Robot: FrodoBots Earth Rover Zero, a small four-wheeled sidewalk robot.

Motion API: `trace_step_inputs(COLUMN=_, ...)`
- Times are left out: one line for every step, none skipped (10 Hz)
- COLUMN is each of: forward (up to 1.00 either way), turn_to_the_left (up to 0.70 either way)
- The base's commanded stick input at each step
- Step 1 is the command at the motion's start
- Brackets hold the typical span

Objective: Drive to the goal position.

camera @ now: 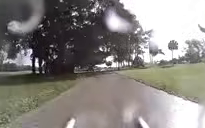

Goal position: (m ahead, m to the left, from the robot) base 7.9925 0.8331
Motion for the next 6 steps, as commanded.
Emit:
trace_step_inputs(forward=0.85, turn_to_the_left=0.0)
trace_step_inputs(forward=0.85, turn_to_the_left=0.0)
trace_step_inputs(forward=0.85, turn_to_the_left=0.0)
trace_step_inputs(forward=0.85, turn_to_the_left=0.0)
trace_step_inputs(forward=0.85, turn_to_the_left=0.0)
trace_step_inputs(forward=0.85, turn_to_the_left=0.0)
